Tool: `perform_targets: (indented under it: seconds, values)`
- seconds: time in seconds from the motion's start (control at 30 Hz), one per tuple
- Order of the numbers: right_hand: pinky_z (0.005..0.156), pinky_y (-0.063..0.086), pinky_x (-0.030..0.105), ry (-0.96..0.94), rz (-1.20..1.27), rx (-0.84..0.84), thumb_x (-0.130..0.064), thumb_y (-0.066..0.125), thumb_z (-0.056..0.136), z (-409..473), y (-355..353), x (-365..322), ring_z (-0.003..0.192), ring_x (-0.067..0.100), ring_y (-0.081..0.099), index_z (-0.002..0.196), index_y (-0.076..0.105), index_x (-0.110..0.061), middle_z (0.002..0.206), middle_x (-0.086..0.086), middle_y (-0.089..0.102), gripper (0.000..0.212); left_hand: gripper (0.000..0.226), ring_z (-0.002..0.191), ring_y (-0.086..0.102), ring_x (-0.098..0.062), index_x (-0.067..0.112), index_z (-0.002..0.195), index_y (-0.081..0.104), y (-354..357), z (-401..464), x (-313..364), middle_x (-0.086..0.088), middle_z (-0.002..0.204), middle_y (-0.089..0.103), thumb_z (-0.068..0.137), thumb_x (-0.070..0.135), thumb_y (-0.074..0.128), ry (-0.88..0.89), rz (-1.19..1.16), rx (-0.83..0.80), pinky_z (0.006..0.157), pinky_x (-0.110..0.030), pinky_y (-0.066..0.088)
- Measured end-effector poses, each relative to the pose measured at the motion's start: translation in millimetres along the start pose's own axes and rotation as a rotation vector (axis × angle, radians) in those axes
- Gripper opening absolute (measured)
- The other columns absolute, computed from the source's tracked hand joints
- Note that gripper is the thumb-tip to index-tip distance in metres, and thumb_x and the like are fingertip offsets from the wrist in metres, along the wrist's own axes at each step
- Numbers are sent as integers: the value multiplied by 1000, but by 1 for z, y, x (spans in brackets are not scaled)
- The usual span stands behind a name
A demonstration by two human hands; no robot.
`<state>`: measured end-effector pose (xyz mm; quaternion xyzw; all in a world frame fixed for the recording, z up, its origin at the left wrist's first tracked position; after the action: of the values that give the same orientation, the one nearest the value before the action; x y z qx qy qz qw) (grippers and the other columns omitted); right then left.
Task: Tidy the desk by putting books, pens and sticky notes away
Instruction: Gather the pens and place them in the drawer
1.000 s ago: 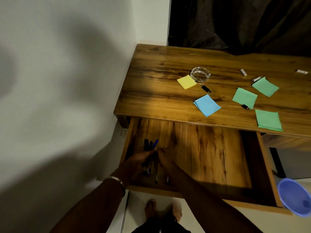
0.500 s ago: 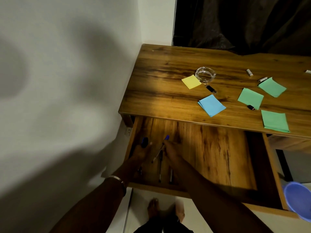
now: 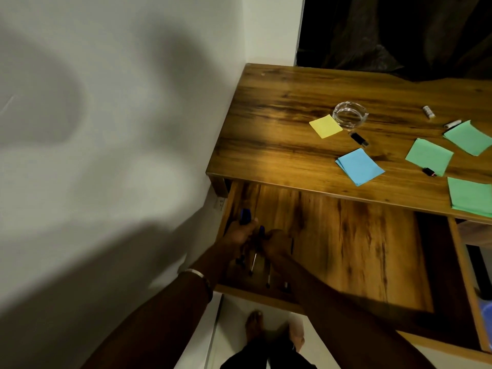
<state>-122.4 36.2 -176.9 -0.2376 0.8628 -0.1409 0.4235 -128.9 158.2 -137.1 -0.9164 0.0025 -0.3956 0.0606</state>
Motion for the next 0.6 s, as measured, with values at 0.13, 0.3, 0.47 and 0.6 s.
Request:
perform_targets:
  seconds: [0.13, 0.3, 0.47, 0.6]
  values:
    - [41, 30, 21, -16, -142, -18, -19, 55, 95, 0, 11, 0, 52, 10, 46, 57, 51, -10, 61, 1, 51, 39, 26, 61, 49, -11, 15, 77, 55, -9, 6, -2, 0, 69, 51, 95, 34, 54, -31, 18, 2, 58, -22, 42]
    - [45, 30, 18, -2, -237, -20, -16, 54, 96, -2, 18, 2, 55, 8, 41, 60, 44, -15, 65, 0, 46, 37, 31, 57, 49, -12, 13, 71, 53, -11, 12, -7, -1, 66, 51, 94, 34, 56, -73, 28, -6, 55, -22, 43]
    - [47, 27, 16, 19, -310, -36, -10, 48, 98, -2, 26, 6, 76, 18, 56, 62, 36, -17, 77, 7, 52, 38, 32, 55, 47, -13, 11, 68, 49, -9, 12, -5, -3, 65, 48, 95, 26, 55, -81, 34, -8, 54, -22, 42]
    - [61, 42, 27, -8, -298, -26, -14, 60, 93, -7, 23, 2, 94, 29, 66, 84, 64, -2, 101, 17, 67, 15, 23, 61, 51, -16, 8, 75, 54, -7, 11, -5, -5, 70, 52, 95, 20, 55, -106, 5, -27, 61, -26, 44]
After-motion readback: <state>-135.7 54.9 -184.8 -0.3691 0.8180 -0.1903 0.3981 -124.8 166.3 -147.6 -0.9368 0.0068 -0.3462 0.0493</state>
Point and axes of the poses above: each hand's wrist, its own z-axis towards the middle knuckle, its own y-axis out of the palm, x = y × z, the point moved 4 cm from there along z, towards the middle knuckle
